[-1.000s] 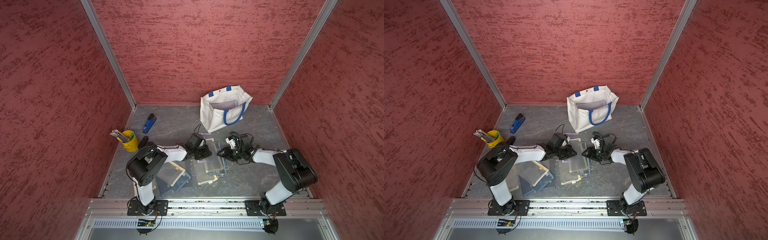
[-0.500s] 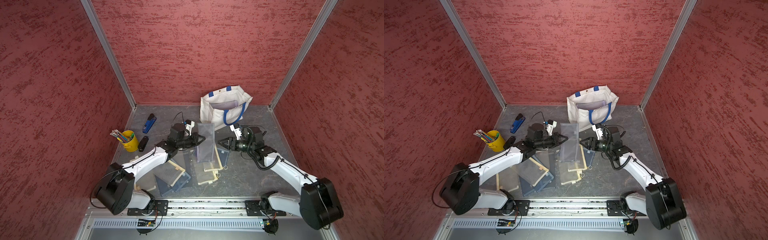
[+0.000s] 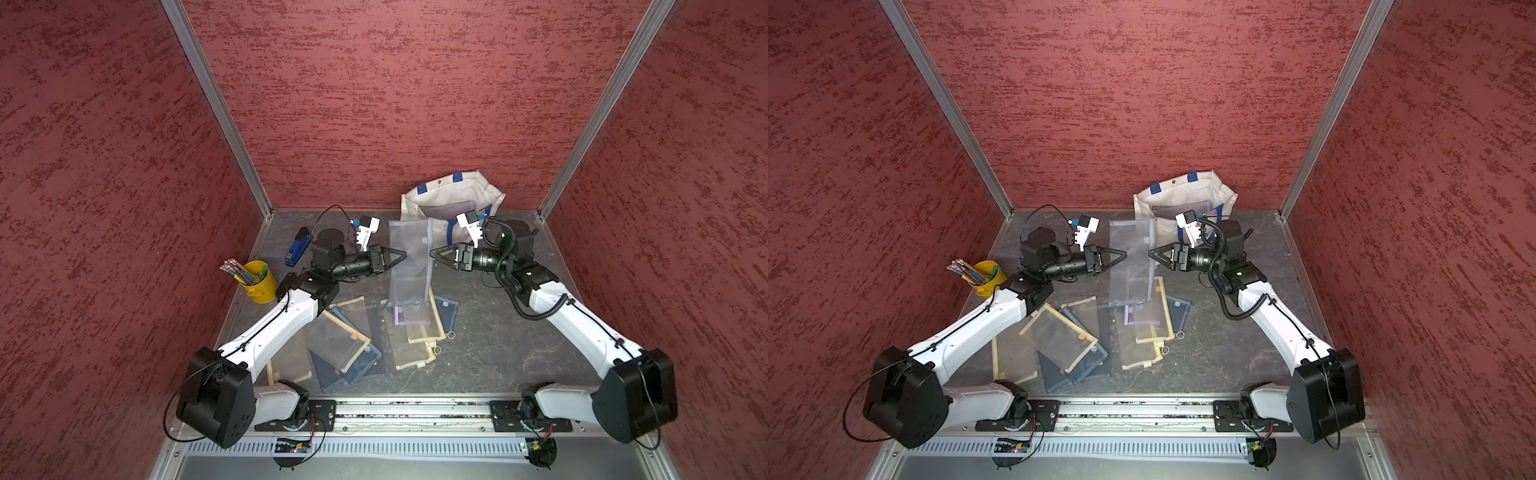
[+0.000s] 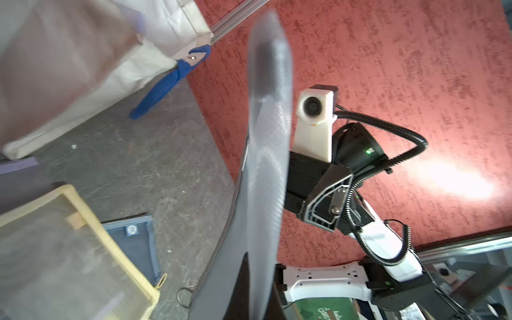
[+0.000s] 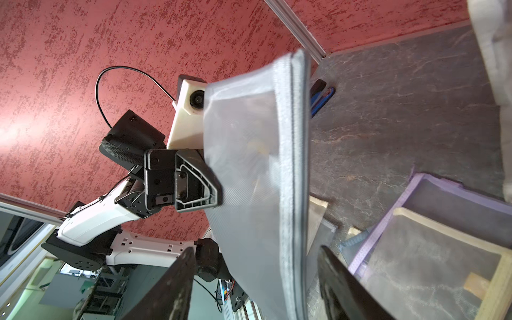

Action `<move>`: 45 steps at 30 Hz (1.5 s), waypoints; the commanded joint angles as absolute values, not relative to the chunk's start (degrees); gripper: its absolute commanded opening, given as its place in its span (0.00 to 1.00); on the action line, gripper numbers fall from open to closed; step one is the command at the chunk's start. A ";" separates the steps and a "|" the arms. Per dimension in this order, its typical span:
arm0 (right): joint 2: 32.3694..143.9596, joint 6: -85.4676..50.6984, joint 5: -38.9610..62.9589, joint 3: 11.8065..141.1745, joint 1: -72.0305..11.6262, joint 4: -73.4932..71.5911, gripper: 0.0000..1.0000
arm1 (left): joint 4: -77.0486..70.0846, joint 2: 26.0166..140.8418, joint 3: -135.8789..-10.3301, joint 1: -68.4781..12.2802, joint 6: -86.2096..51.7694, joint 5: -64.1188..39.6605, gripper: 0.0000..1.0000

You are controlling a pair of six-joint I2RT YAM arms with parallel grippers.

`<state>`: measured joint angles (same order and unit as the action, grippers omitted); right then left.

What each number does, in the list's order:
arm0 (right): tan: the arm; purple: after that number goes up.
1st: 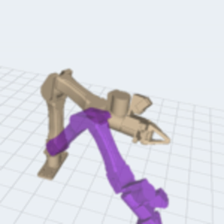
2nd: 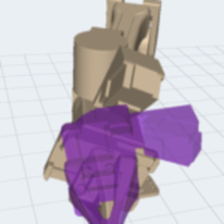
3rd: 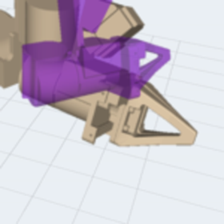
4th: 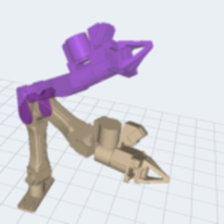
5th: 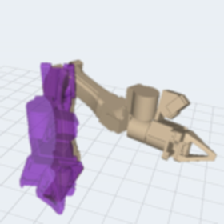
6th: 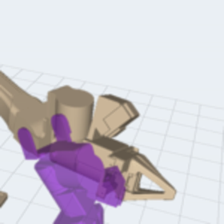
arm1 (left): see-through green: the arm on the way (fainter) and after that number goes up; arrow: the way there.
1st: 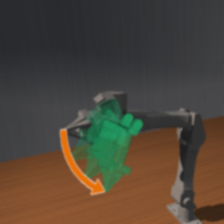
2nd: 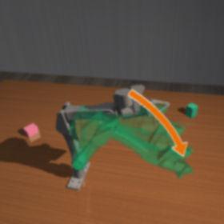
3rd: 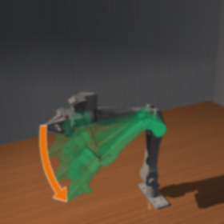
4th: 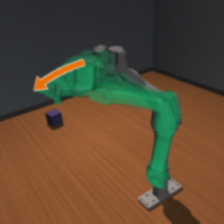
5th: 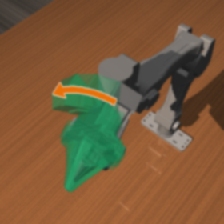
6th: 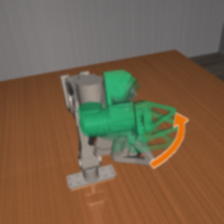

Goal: Put the pencil pouch into the canvas bag
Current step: Pick up the pencil pouch, then place the pencil pouch in the canvas bag.

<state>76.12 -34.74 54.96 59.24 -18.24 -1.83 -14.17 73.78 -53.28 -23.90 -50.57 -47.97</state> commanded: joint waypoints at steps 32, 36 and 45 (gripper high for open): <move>89.30 -32.60 40.85 87.25 -13.42 10.74 0.00 | 5.92 70.73 -55.81 -23.80 -37.17 -33.76 1.00; 94.05 -41.33 29.42 94.58 -10.90 7.65 0.00 | 14.94 70.56 -58.91 -28.21 -30.07 -27.57 1.00; 109.54 -55.33 7.20 114.04 -10.37 10.65 0.00 | 16.55 69.81 -59.21 -33.86 -28.45 -21.75 0.99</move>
